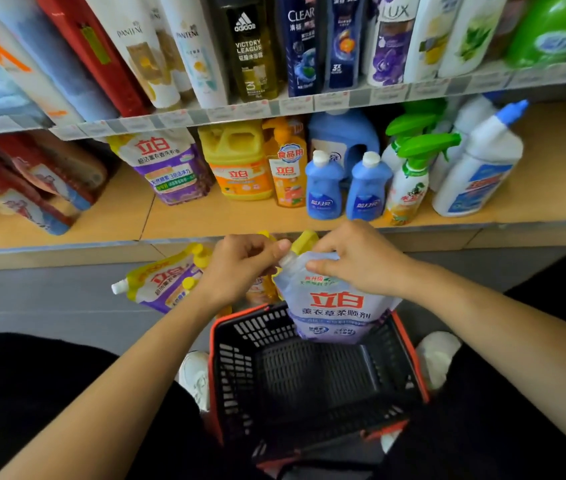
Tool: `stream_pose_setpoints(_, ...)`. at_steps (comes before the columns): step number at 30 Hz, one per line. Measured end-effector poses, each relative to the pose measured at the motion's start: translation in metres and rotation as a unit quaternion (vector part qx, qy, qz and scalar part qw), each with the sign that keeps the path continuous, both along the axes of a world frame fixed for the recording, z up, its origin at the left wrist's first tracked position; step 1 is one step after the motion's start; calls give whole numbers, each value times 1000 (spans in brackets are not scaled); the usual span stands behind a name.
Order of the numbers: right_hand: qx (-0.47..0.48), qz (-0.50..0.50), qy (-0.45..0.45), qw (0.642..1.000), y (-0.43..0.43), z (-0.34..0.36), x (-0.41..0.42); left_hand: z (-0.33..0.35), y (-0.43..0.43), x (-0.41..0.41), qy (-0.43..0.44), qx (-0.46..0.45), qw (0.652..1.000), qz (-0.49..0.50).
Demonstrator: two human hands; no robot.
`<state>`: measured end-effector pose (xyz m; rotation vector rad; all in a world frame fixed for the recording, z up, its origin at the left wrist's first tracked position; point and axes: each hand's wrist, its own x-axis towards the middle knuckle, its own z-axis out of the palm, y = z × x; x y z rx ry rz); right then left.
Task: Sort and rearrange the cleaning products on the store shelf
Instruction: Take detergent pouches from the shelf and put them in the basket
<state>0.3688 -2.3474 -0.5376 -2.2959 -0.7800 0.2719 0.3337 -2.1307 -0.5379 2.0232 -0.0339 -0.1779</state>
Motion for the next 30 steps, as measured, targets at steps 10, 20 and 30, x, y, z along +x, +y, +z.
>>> stream_pose_setpoints(10, 26, -15, 52, 998, 6, -5, -4, 4, 20, -5, 6, -37, 997, -72)
stream_pose_setpoints(20, -6, 8, 21, 1000, 14, -8, -3, -6, 27, -8, -20, 32, 999, -36)
stream_pose_setpoints(30, -6, 10, 33, 999, 13, -7, -3, 4, 32, -7, -6, -1, 994, -113)
